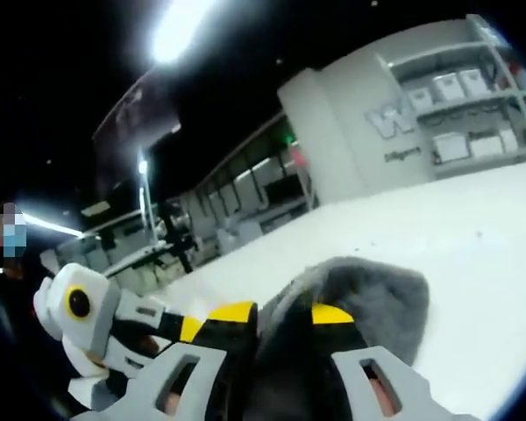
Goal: Open the folded towel by lifting each exposed corner and separating the folded layers until the towel lies flat within the target outline without major curled edges
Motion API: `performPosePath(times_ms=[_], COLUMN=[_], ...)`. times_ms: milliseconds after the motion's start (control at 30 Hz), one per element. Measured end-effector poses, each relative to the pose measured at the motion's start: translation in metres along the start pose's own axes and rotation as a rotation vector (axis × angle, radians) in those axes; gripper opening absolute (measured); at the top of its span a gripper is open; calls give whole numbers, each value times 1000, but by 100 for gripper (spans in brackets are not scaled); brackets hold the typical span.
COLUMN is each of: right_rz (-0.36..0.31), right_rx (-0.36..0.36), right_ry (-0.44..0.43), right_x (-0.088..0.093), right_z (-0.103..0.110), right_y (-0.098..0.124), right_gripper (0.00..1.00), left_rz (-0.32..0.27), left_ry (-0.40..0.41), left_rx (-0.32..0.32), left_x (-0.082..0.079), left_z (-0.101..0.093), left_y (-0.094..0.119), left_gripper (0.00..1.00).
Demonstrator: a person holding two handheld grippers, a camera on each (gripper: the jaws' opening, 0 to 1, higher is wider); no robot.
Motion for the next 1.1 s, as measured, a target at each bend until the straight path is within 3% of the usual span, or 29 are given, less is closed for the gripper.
performPosePath(times_ms=[367,533,667,733,800,900,1100], right_rz=[41,49,42,39,40,58,52], right_rx=[47,74,84,86,91,128,128], right_ry=[45,64,65,69,77,136,130], right_x=[6,6,3,2,1,0,1], right_z=[-10,-14,-15,-16,-16,-21,-22], right_y=[3,7,10,11,12,15,22], right_gripper=[4,2,1,1,1,0,0], left_rz=[-21,-86,-122,-147,-156,-155,-123], left_ry=[36,124,167,240,255,274,347], left_rx=[36,47,21,10,-31,-46,-59], left_x=[-1,-9,-12,-12,-10,-8,3], left_z=[1,9,25,34,45,53,62], left_y=[-1,5,13,17,21,24,25], left_gripper=[19,22,23,24,25,24,24])
Point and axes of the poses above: the point that each gripper's makers call its tool centre point, and the gripper's own axes: y roughly backward along the fingers, z roughly to its left, x roughly out of its underside, the point moved 5 cm from there along y, roughly backward along the fingers, and after that the axes turned 4 degrees about y, right-handed, at the moved point
